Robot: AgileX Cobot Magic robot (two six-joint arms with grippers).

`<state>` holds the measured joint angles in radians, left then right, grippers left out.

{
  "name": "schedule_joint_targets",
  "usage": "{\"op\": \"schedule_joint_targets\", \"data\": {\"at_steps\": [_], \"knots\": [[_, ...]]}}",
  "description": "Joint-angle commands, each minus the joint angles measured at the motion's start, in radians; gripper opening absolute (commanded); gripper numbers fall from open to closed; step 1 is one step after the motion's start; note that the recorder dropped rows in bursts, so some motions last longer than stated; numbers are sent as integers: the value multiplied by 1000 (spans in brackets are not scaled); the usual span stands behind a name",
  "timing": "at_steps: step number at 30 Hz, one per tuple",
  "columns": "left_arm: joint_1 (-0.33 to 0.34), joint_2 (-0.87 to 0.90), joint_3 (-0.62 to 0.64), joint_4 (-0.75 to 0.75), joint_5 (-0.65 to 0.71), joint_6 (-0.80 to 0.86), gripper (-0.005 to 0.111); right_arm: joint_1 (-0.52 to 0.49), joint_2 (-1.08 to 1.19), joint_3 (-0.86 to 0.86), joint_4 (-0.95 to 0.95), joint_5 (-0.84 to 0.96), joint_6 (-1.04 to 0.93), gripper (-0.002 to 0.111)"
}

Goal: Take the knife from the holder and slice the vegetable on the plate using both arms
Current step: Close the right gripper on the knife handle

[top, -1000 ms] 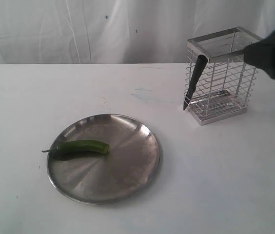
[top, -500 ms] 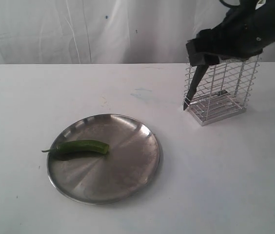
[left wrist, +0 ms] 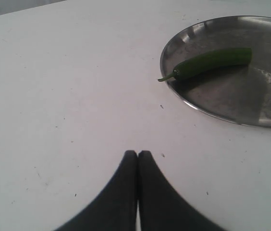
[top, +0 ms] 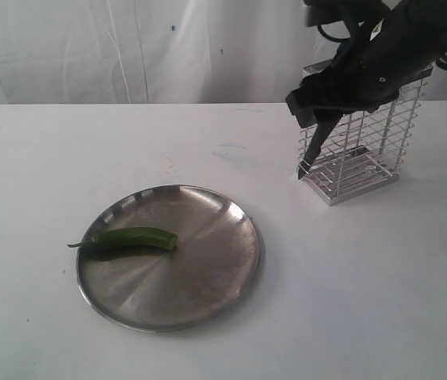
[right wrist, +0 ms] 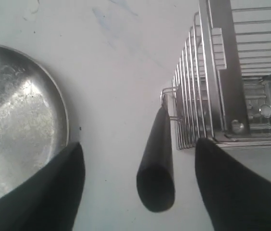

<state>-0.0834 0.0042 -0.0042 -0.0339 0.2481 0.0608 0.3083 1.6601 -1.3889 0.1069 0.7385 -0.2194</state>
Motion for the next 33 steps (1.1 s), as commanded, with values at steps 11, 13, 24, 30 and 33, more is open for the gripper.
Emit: {"op": "schedule_joint_targets", "data": {"at_steps": [11,13,24,30,33], "knots": [[1,-4,4,-10,-3,-2,0,1,46,-7,-76,5,25,42],[1,-4,4,-10,-3,-2,0,1,44,-11,-85,12,25,42],[1,-4,4,-10,-3,-2,0,1,-59,-34,-129,212,-80,47],[1,-4,4,-10,-3,-2,0,9,-97,-16,-77,318,-314,47],[1,-4,4,-10,-3,-2,0,30,-99,20,-79,352,-409,51]]}}
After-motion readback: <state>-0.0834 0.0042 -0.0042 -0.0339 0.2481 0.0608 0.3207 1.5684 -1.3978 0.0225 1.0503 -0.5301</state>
